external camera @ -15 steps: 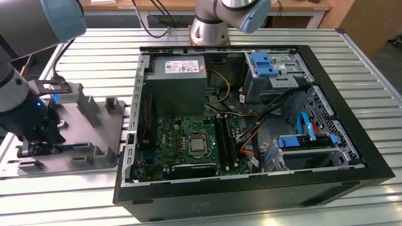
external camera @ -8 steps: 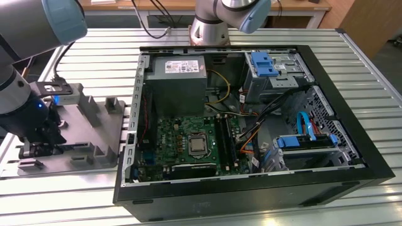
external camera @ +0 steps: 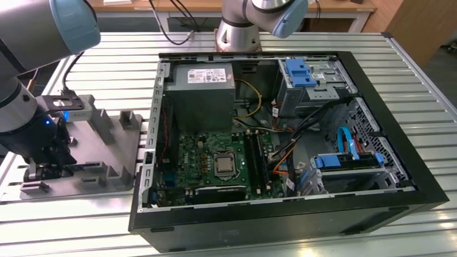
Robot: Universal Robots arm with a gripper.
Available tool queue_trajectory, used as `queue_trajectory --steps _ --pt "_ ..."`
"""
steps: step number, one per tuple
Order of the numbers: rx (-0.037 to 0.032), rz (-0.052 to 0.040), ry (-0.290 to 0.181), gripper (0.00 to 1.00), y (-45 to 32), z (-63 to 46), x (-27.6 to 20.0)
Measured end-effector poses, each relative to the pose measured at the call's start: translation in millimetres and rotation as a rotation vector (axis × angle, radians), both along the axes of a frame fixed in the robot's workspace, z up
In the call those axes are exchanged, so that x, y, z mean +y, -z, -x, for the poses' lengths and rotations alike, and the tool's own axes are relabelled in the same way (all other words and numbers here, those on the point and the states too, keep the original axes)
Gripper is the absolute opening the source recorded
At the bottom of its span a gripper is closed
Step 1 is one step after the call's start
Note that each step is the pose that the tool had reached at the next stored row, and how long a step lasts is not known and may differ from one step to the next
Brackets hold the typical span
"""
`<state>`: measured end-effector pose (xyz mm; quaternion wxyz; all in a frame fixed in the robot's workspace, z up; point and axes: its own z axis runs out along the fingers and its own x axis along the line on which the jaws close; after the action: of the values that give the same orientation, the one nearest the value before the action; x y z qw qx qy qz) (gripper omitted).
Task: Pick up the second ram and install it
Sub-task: 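Pick up the second ram and move it above second insertion slot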
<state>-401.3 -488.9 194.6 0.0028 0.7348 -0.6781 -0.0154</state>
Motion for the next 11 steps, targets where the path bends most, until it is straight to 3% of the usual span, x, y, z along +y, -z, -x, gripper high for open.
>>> queue_trajectory --steps 7,10,11 --pt "-0.0001 -0.0011 0.000 0.34 0.1 0.0 0.0" --pt "-0.0001 -0.0015 0.000 0.22 0.1 0.0 0.0" --pt "-0.0001 -0.0016 0.000 0.22 0.1 0.0 0.0"
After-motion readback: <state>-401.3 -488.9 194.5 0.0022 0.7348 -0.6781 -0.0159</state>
